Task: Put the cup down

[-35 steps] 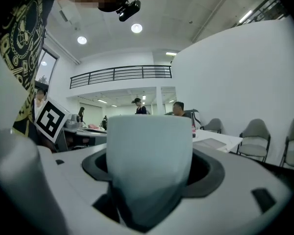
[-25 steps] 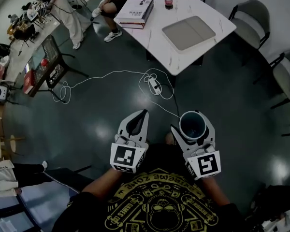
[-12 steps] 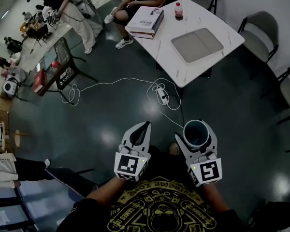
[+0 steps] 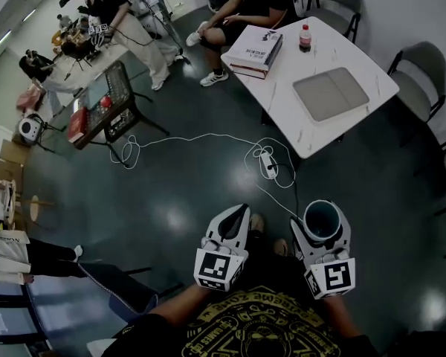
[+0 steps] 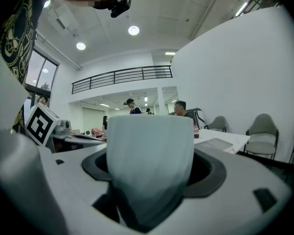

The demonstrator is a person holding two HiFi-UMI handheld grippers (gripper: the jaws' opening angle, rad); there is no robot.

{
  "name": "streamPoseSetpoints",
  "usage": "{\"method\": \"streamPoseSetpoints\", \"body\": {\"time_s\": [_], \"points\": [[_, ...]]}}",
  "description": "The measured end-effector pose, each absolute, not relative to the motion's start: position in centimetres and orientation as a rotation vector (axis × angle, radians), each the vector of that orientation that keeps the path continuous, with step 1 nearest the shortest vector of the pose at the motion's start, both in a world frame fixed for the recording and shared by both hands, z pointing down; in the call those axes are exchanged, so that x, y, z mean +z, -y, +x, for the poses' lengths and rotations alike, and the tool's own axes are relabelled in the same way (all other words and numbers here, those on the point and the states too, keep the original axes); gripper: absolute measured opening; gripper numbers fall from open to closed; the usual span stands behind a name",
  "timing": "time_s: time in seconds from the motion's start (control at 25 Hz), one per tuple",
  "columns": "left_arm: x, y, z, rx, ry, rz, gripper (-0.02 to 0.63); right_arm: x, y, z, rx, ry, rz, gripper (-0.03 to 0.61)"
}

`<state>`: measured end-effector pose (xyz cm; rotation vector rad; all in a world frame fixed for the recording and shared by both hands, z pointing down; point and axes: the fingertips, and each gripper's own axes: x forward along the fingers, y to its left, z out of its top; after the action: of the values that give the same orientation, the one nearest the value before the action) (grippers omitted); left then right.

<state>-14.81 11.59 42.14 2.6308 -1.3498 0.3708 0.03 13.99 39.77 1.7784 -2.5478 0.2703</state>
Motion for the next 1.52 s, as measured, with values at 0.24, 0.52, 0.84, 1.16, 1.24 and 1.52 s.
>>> {"method": "streamPoseSetpoints", "body": {"time_s": [0.24, 0.52, 0.84, 1.16, 1.24, 1.52], "points": [[41.9, -9.1, -14.2, 0.331, 1.261, 2.692, 0.002, 39.7, -12.1, -0.1, 0.251, 2.47, 1.832, 0.364], [41.1, -2.1, -14.4, 0.309, 1.132, 2.754, 0.002, 38.5, -7.7, -0.8, 0.231, 2.354, 1.965, 0.364], [39.4, 3.6, -13.3, 0.252, 1.017, 2.814, 0.002, 37.2, -2.9, -0.8, 0.204, 2.268, 2.062, 0.364], [39.7, 5.7, -12.6, 0.235, 0.905, 2.827, 0.002, 37.1, -1.2, -0.1, 0.216, 2.172, 2.143, 0.364], [39.6, 6.0, -12.7, 0.233, 0.886, 2.829, 0.002, 36.9, -0.9, -0.3, 0.214, 2.158, 2.152, 0.365], [39.8, 6.9, -13.1, 0.237, 0.845, 2.838, 0.002, 36.6, -0.1, -0.8, 0.206, 2.128, 2.17, 0.364]]}}
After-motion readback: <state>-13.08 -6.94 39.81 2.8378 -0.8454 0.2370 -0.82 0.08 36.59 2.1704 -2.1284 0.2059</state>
